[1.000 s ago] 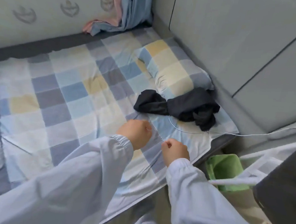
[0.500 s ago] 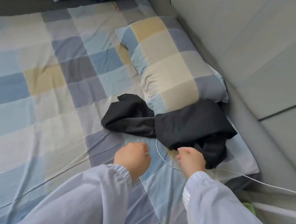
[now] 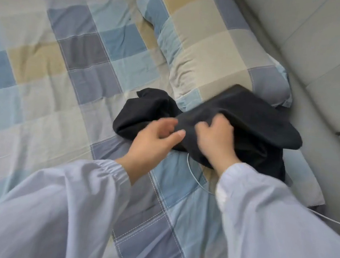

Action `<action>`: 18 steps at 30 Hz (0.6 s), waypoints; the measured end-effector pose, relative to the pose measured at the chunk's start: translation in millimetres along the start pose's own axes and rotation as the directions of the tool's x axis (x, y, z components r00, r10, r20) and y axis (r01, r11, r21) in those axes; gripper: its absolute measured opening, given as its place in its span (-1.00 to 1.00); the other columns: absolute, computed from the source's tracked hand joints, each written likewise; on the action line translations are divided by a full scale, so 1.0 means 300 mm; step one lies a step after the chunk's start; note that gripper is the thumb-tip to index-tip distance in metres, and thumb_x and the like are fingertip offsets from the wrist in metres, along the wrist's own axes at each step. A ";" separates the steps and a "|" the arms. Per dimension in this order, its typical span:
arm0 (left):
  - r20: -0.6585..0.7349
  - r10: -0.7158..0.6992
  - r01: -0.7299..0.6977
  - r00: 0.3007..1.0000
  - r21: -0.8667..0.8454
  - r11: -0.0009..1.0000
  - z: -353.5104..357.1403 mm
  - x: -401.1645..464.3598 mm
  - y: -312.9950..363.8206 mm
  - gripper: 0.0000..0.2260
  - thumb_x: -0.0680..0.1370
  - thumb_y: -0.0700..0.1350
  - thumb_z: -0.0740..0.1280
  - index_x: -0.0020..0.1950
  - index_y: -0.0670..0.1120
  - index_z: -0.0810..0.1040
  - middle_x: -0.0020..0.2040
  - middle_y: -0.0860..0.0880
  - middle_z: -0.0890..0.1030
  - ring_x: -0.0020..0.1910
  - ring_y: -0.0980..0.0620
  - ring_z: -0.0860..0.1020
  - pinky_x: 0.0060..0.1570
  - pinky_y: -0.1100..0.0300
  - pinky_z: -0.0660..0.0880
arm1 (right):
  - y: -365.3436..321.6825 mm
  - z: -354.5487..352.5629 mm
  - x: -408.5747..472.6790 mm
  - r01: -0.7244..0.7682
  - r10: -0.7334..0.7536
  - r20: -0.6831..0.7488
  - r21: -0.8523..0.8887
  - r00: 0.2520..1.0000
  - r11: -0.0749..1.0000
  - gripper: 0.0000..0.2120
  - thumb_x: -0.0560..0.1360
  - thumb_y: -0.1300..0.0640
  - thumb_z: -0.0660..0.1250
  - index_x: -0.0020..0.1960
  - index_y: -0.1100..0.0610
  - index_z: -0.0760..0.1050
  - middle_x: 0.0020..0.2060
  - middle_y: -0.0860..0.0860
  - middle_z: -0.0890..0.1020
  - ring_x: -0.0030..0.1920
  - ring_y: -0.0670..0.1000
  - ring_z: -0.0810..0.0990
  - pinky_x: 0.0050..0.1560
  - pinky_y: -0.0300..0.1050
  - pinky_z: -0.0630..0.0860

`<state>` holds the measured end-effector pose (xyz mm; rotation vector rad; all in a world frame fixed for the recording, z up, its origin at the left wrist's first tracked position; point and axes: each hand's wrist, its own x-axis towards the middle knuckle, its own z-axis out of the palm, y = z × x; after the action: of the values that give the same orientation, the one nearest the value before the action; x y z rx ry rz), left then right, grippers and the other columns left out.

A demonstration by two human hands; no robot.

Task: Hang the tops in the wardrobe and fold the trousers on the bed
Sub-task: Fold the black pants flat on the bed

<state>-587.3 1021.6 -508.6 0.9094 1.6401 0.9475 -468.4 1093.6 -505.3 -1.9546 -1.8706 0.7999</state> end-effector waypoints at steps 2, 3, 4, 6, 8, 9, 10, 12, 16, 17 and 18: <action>-0.014 -0.024 0.018 1.000 -0.356 0.934 -0.044 -0.015 0.058 -0.24 0.32 0.14 0.49 0.45 0.07 0.27 0.37 -0.20 0.38 0.20 -0.24 0.43 -0.09 0.42 0.40 | -0.159 0.044 -0.141 0.338 -0.300 0.277 -0.101 0.913 0.936 -0.72 0.47 0.15 0.25 0.16 0.20 0.50 0.06 0.19 0.62 0.10 0.24 0.55 0.06 -0.01 0.48; 0.049 -0.080 0.093 0.996 -0.397 0.913 -0.094 -0.025 0.061 -0.08 0.30 0.13 0.50 0.53 -0.01 0.09 0.40 -0.30 0.28 0.15 -0.36 0.38 -0.19 0.43 0.39 | -0.215 0.073 -0.213 0.436 -0.359 0.399 -0.121 0.844 0.892 -0.70 0.49 0.15 0.24 0.20 0.19 0.49 0.07 0.18 0.61 0.09 0.24 0.55 0.00 -0.05 0.47; 0.100 -0.180 0.200 0.979 -0.258 0.945 -0.164 -0.040 0.074 -0.15 0.33 0.06 0.51 0.51 -0.03 0.16 0.34 -0.27 0.38 0.08 -0.33 0.44 -0.20 0.36 0.43 | -0.255 0.105 -0.282 0.507 -0.381 0.487 -0.153 0.786 0.849 -0.70 0.51 0.16 0.21 0.21 0.21 0.48 0.08 0.19 0.60 0.07 0.24 0.55 -0.08 -0.07 0.43; 0.069 -0.455 0.429 0.888 0.235 0.872 -0.290 -0.090 0.048 -0.61 0.44 -0.09 0.44 0.24 -0.09 0.50 0.02 -0.15 0.61 -0.07 -0.13 0.58 -0.15 0.13 0.54 | -0.291 0.168 -0.411 0.560 -0.372 0.600 -0.155 0.708 0.814 -0.75 0.54 0.17 0.17 0.16 0.23 0.47 0.04 0.21 0.59 0.02 0.26 0.55 -0.17 -0.08 0.34; -0.107 -0.486 0.494 0.868 0.296 0.817 -0.404 -0.158 -0.020 -0.76 0.52 -0.12 0.35 0.14 -0.18 0.54 -0.02 -0.17 0.62 -0.03 -0.15 0.58 0.00 0.02 0.53 | -0.306 0.212 -0.517 0.446 -0.315 0.647 -0.043 0.695 0.894 -0.78 0.54 0.13 0.17 0.13 0.17 0.45 0.01 0.18 0.58 0.01 0.22 0.54 -0.13 -0.05 0.40; -0.169 -0.482 0.509 0.860 0.208 0.836 -0.425 -0.195 -0.039 -0.76 0.55 -0.12 0.30 0.15 -0.21 0.53 0.00 -0.20 0.61 0.00 -0.18 0.57 0.05 0.00 0.51 | -0.319 0.226 -0.565 0.364 -0.278 0.663 0.010 0.695 0.932 -0.78 0.53 0.10 0.18 0.15 0.12 0.42 0.02 0.14 0.56 0.03 0.19 0.53 -0.06 -0.04 0.45; -0.217 -0.478 0.508 0.851 0.113 0.854 -0.475 -0.233 -0.036 -0.75 0.57 -0.11 0.26 0.17 -0.23 0.51 0.00 -0.21 0.59 0.01 -0.20 0.55 0.07 0.00 0.50 | -0.334 0.235 -0.607 0.320 -0.266 0.670 0.044 0.693 0.946 -0.76 0.51 0.07 0.21 0.16 0.09 0.40 0.04 0.09 0.54 0.06 0.14 0.50 0.03 -0.02 0.46; -0.255 -0.505 0.490 0.824 -0.125 0.863 -0.563 -0.318 -0.013 -0.75 0.59 -0.13 0.22 0.19 -0.24 0.49 0.00 -0.23 0.58 0.02 -0.21 0.55 0.05 -0.01 0.47 | -0.353 0.245 -0.665 0.374 -0.309 0.616 0.025 0.724 0.927 -0.67 0.45 0.06 0.29 0.19 0.04 0.37 0.09 0.00 0.47 0.13 0.05 0.42 0.15 -0.06 0.41; -0.090 -0.577 0.477 0.811 -0.468 0.744 -0.799 -0.529 0.146 -0.82 0.57 -0.19 0.24 0.10 -0.25 0.51 -0.04 -0.24 0.62 -0.04 -0.17 0.60 -0.08 0.04 0.53 | -0.421 0.180 -0.701 0.504 -0.466 0.217 -0.177 0.858 0.845 -0.48 0.10 0.19 0.54 -0.03 -0.01 0.41 -0.16 -0.09 0.54 -0.17 0.04 0.56 -0.23 -0.11 0.50; -0.032 -0.548 0.474 0.836 -0.463 0.749 -0.867 -0.586 0.192 -0.86 0.56 -0.20 0.24 0.03 -0.25 0.52 -0.12 -0.21 0.63 -0.13 -0.13 0.62 -0.16 0.10 0.55 | -0.436 0.157 -0.703 0.482 -0.461 0.142 -0.252 0.876 0.839 -0.43 0.01 0.20 0.58 -0.04 -0.02 0.45 -0.20 -0.08 0.56 -0.23 0.04 0.57 -0.30 -0.11 0.50; 0.000 -0.528 0.474 0.849 -0.443 0.761 -0.938 -0.646 0.240 -0.88 0.55 -0.21 0.24 -0.03 -0.25 0.53 -0.19 -0.20 0.63 -0.21 -0.10 0.62 -0.23 0.15 0.55 | -0.445 0.142 -0.707 0.438 -0.437 0.080 -0.324 0.896 0.839 -0.41 -0.04 0.19 0.60 -0.05 0.00 0.51 -0.20 -0.05 0.58 -0.24 0.07 0.57 -0.32 -0.08 0.50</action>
<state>-807.5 833.1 -314.0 0.0856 1.5700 0.9351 -598.3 890.7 -424.2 -1.5758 -2.4571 0.3608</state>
